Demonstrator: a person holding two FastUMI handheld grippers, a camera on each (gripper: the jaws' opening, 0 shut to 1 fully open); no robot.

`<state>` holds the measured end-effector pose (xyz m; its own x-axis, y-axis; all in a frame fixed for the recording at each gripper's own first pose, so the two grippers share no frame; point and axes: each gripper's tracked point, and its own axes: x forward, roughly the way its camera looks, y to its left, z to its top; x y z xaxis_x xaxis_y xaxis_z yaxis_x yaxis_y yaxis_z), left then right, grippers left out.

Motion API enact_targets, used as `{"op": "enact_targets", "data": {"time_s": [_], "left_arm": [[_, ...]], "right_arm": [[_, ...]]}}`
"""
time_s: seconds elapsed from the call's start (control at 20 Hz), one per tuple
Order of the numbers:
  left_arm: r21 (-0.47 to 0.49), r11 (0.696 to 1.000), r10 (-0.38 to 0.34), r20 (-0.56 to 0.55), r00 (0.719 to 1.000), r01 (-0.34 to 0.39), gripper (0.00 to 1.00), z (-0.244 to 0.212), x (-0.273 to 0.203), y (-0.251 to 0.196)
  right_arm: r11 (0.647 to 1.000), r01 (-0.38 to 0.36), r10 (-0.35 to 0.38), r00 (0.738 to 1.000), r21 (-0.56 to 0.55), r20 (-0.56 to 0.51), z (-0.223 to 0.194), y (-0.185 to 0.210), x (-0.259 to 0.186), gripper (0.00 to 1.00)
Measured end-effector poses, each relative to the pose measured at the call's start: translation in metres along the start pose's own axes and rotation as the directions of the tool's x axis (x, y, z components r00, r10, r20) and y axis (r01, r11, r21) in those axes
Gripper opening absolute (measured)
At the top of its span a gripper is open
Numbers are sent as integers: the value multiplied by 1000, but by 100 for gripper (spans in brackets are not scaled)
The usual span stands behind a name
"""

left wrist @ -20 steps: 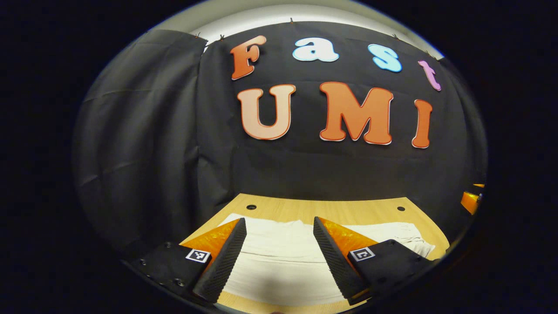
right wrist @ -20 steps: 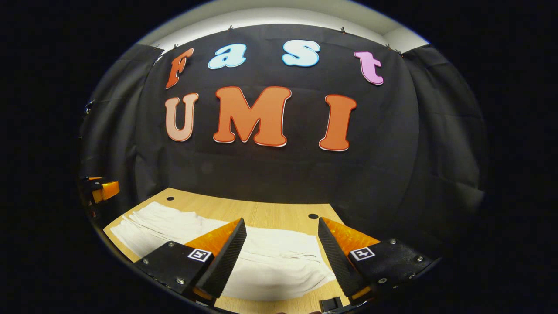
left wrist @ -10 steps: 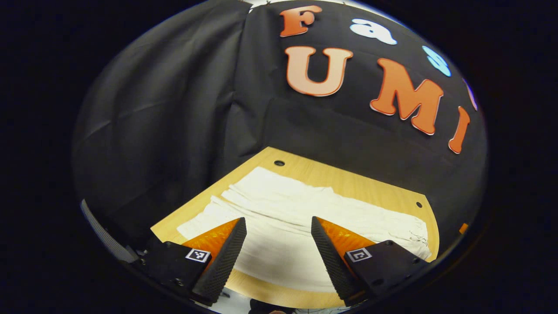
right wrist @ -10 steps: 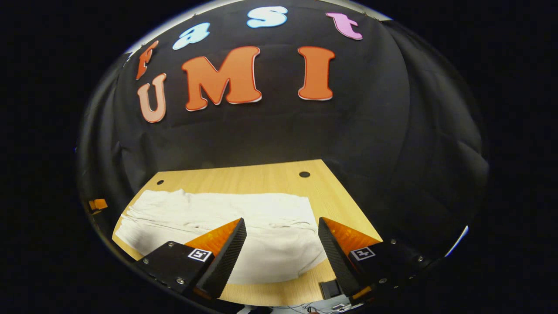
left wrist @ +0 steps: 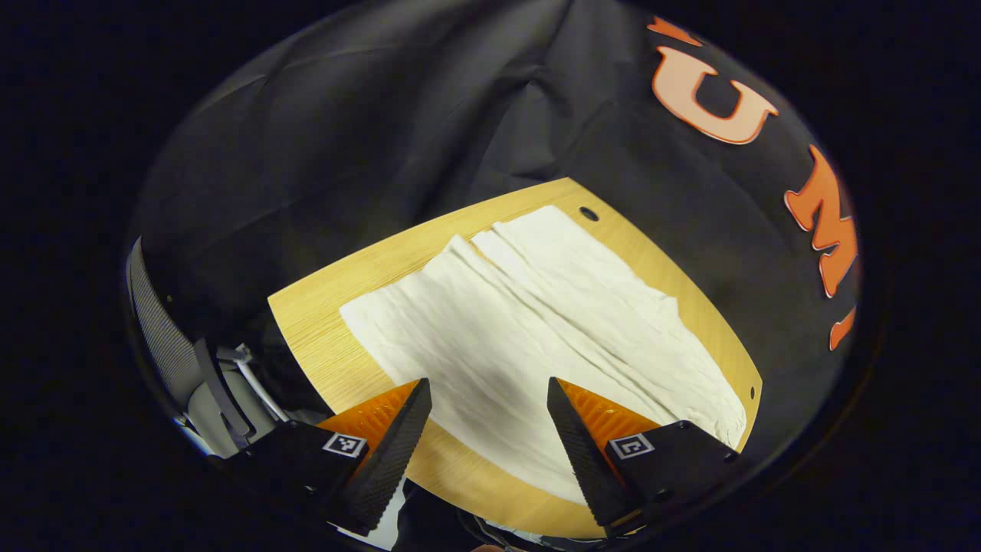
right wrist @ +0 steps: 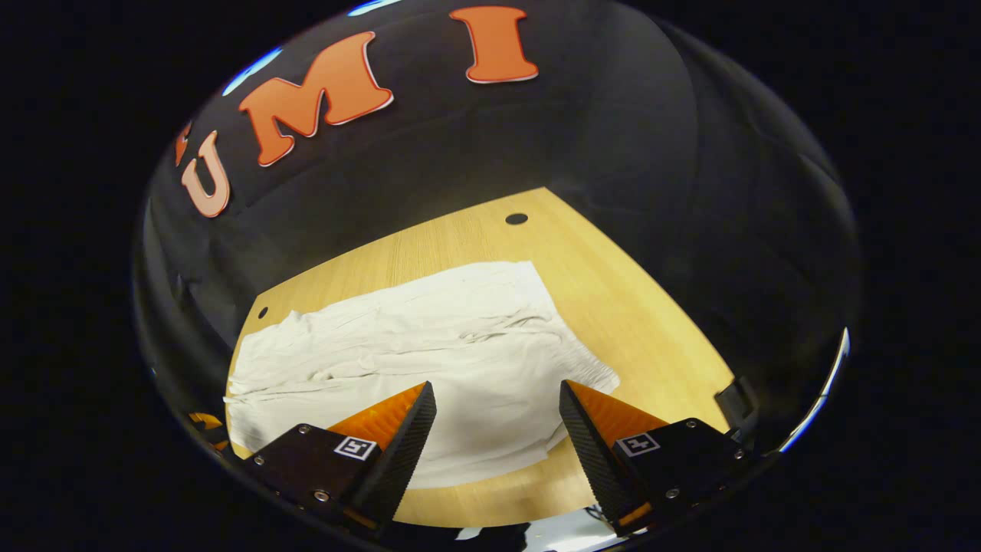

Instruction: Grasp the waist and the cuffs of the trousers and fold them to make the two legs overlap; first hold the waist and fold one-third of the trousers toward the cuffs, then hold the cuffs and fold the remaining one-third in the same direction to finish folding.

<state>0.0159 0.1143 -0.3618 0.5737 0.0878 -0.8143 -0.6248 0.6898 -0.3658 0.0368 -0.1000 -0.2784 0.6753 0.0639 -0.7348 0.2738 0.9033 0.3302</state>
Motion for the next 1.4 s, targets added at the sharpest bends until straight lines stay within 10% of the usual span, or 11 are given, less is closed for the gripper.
{"op": "enact_targets", "data": {"time_s": [0.9,1.4], "left_arm": [[-363,932,-77,-145,986,19,95,23,62,76],[-289,957,-79,-141,987,35,93,54,83,69]], "right_arm": [[937,77,0,975,341,-220,-62,-12,66,97],[855,167,-84,979,491,-186,-47,-73,69,95]]}}
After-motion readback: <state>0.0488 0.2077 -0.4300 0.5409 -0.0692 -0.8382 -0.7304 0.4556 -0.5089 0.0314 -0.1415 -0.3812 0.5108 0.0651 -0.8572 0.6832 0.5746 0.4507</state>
